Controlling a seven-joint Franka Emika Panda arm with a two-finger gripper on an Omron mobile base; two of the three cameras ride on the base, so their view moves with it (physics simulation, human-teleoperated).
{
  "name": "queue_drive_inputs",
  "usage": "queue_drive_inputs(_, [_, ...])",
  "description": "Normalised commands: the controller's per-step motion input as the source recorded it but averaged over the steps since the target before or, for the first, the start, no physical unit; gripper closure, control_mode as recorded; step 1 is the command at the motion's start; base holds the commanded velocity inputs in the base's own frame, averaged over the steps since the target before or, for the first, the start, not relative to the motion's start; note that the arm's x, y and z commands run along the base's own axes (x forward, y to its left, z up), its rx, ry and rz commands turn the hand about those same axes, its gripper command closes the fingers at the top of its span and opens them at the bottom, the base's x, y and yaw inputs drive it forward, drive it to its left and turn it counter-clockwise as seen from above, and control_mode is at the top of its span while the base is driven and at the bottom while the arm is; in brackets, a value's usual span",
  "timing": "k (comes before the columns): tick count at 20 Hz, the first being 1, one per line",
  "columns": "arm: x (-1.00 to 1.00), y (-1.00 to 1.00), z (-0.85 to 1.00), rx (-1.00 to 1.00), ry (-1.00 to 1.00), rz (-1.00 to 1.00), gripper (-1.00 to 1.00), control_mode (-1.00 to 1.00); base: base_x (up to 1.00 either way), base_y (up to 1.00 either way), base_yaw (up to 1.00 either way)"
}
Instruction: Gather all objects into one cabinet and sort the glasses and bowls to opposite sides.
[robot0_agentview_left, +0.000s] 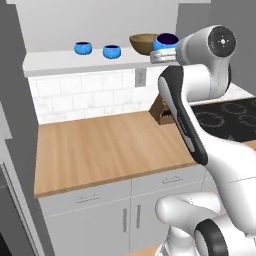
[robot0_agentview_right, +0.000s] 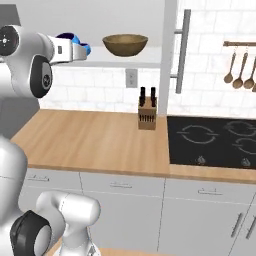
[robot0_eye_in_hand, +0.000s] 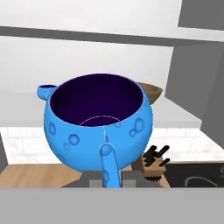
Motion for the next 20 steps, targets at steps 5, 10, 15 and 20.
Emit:
queue_drive_inputs(5, [0.0, 0.0, 0.0, 0.0, 0.0, 0.0, 1.0, 1.0, 0.14, 0.63, 0.01])
queue_drive_inputs(10, [0.0, 0.0, 0.0, 0.0, 0.0, 0.0, 1.0, 1.0, 0.07, 0.86, 0.04])
queue_drive_inputs(15, [0.0, 0.0, 0.0, 0.0, 0.0, 0.0, 1.0, 1.0, 0.05, 0.2, 0.01])
queue_drive_inputs(20, [0.0, 0.0, 0.0, 0.0, 0.0, 0.0, 1.0, 1.0, 0.0, 0.0, 0.0])
